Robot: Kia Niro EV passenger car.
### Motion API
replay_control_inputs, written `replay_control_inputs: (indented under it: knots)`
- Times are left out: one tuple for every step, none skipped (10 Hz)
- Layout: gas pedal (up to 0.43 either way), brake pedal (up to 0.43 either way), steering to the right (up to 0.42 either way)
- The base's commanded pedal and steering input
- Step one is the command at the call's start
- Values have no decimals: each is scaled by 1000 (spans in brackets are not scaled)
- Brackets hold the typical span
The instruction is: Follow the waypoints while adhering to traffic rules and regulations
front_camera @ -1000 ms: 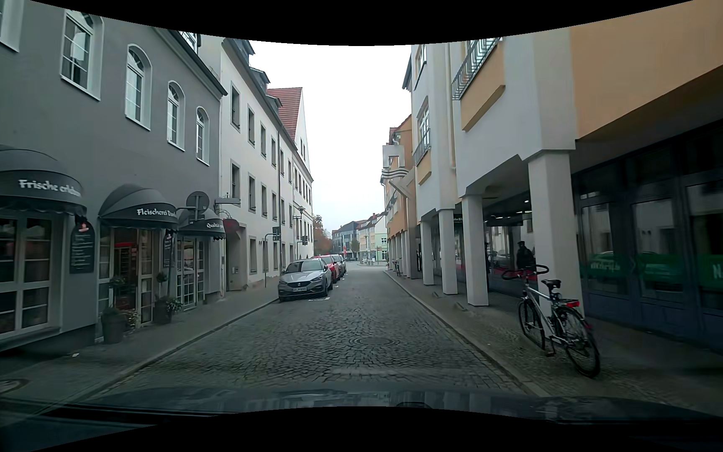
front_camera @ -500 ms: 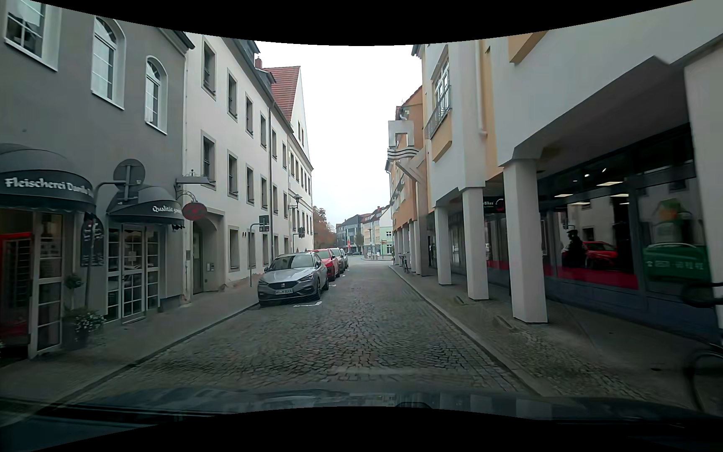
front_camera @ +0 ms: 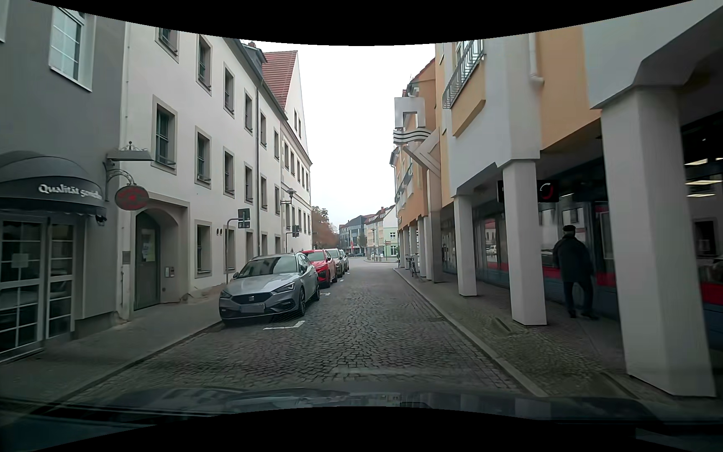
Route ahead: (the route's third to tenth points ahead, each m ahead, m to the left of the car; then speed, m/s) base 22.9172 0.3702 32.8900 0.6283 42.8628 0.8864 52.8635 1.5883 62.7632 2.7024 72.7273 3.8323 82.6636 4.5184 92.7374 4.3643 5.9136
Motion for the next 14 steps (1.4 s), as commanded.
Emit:
replay_control_inputs:
  knots:
    - [98,0,-10]
    - [110,0,-10]
    - [110,0,-10]
    - [110,0,-9]
    - [110,0,-10]
    - [110,0,-10]
    - [110,0,-11]
    - [110,0,-12]
    - [110,0,-12]
    - [110,0,-12]
    - [110,0,-12]
    - [110,0,-14]
    - [110,0,-15]
    - [110,0,-16]
